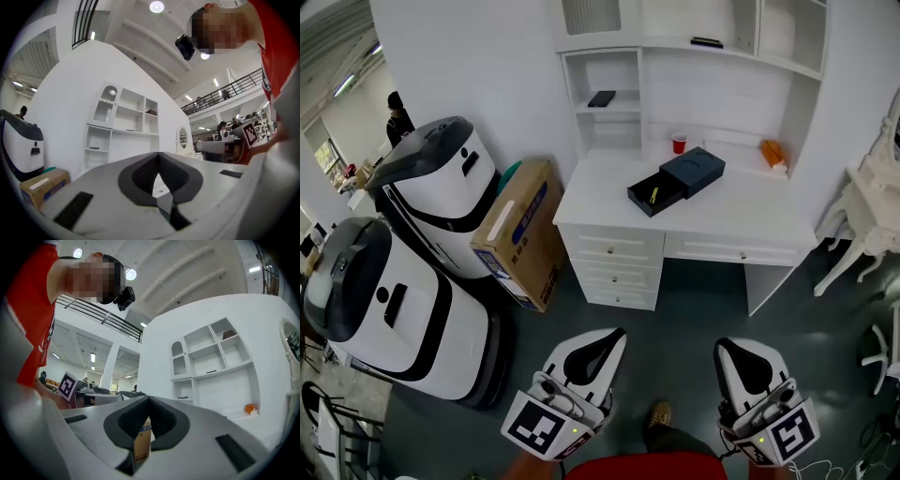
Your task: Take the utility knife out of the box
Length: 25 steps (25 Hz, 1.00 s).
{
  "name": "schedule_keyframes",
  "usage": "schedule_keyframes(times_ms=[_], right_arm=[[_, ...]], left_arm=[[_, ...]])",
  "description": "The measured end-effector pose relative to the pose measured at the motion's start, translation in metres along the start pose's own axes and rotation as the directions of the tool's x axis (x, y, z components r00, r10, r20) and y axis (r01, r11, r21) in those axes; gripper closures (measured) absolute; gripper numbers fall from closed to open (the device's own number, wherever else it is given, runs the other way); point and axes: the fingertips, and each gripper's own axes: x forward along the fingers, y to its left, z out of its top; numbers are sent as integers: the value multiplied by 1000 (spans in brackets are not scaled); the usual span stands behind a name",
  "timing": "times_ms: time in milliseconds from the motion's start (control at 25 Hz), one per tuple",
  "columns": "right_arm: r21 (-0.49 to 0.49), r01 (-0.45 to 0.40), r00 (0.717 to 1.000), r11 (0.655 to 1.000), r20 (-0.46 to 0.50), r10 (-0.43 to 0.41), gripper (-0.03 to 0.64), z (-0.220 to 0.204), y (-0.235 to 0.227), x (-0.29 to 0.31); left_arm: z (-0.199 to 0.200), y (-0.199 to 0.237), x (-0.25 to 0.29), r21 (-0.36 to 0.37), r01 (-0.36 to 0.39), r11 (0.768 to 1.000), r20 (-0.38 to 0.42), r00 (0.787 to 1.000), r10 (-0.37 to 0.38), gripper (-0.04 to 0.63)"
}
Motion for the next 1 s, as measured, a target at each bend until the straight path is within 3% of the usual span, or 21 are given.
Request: schedule_keyframes(times_ms=[440,1000], right_arm=[[-9,-38,999,999,27,39,617,-1,-107,50],[5,-33,999,999,-2,33,617,-25,-170,107]], left_arm=[[-7,36,108,21,-49,999,-1,999,49,580],[-30,85,181,3,-59,998,-30,998,59,581]])
